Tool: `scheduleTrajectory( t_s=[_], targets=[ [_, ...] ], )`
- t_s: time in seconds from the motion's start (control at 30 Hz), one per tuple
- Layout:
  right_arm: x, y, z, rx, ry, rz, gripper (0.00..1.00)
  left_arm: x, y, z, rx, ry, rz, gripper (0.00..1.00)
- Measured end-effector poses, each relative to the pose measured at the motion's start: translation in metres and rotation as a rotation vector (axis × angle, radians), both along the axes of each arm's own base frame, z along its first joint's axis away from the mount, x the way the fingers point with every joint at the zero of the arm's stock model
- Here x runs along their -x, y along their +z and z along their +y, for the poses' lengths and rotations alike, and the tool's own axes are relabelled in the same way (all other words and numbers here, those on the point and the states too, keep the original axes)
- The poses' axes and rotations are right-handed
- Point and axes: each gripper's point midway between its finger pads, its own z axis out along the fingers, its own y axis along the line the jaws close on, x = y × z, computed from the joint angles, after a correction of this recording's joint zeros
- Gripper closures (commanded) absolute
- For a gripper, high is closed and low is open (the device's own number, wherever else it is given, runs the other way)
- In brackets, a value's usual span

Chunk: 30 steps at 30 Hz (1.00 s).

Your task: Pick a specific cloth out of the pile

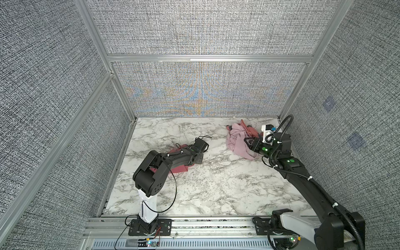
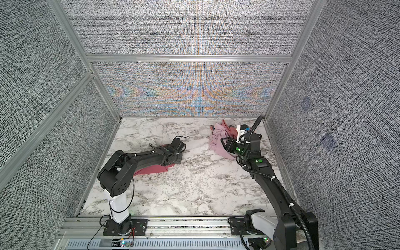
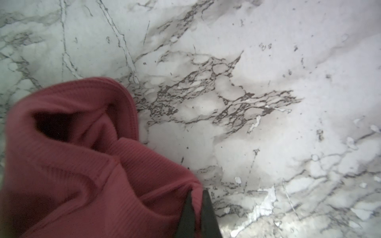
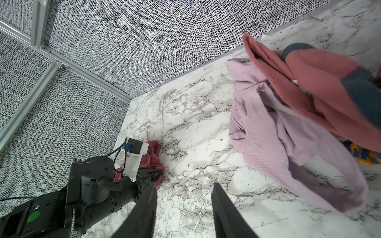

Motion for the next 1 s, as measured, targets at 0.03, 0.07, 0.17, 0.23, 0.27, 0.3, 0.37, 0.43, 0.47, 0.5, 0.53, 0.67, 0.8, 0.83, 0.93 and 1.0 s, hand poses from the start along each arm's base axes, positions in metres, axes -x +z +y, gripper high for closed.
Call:
scheduleTrajectory(
  t_s=[0.03, 0.07, 0.17, 0.23, 0.27, 0.3, 0.37, 0.43, 0.47, 0.5, 0.53, 0.67, 0.8, 0.83, 0.93, 1.0],
  targets=[
    [0.000, 0.000, 0.000, 0.001, 0.000, -0.002, 0.54, 0.000, 0.004, 0.000, 0.006, 0.000, -0.005, 1.00],
    [0.000, 0.001, 0.000, 0.002, -0.002, -0.004, 0.54, -0.001, 0.010, -0.001, 0.016, 0.000, -0.017, 1.00],
    [0.000, 0.004, -0.001, 0.001, -0.003, -0.012, 0.54, -0.005, 0.044, -0.008, 0.083, -0.009, -0.078, 1.00],
    [0.000, 0.005, -0.001, 0.001, -0.003, -0.013, 0.54, -0.009, 0.074, -0.013, 0.143, -0.013, -0.141, 1.00],
    [0.000, 0.005, -0.001, 0.001, -0.003, -0.013, 0.55, -0.012, 0.092, -0.014, 0.177, -0.012, -0.182, 1.00],
    [0.000, 0.005, -0.001, 0.001, -0.004, -0.013, 0.54, -0.013, 0.108, -0.015, 0.212, -0.016, -0.215, 1.00],
    [0.000, 0.005, -0.001, 0.002, -0.005, -0.014, 0.54, -0.014, 0.134, -0.011, 0.268, -0.009, -0.267, 1.00],
    [0.000, 0.005, -0.001, 0.001, -0.005, -0.015, 0.54, -0.014, 0.157, 0.000, 0.321, 0.018, -0.321, 1.00],
    [0.001, 0.006, -0.001, 0.001, -0.005, -0.017, 0.54, -0.014, 0.166, 0.008, 0.348, 0.036, -0.342, 1.00],
    [0.001, 0.007, -0.001, 0.001, -0.005, -0.018, 0.54, -0.012, 0.173, 0.019, 0.372, 0.053, -0.363, 1.00],
    [0.001, 0.007, -0.001, 0.001, -0.005, -0.018, 0.54, -0.011, 0.177, 0.029, 0.391, 0.073, -0.378, 1.00],
    [0.001, 0.007, -0.001, 0.000, -0.005, -0.018, 0.54, -0.003, 0.167, 0.080, 0.429, 0.193, -0.400, 1.00],
    [0.000, 0.008, -0.001, -0.004, -0.003, -0.018, 0.54, 0.014, 0.135, 0.123, 0.440, 0.312, -0.366, 1.00],
    [0.000, 0.008, -0.001, -0.004, -0.003, -0.019, 0.54, 0.017, 0.126, 0.135, 0.440, 0.353, -0.356, 1.00],
    [0.001, 0.008, 0.000, -0.006, 0.000, -0.018, 0.54, 0.031, 0.092, 0.169, 0.443, 0.488, -0.314, 1.00],
    [0.001, 0.008, 0.000, -0.007, 0.002, -0.018, 0.54, 0.043, 0.069, 0.183, 0.445, 0.554, -0.274, 1.00]
  ],
)
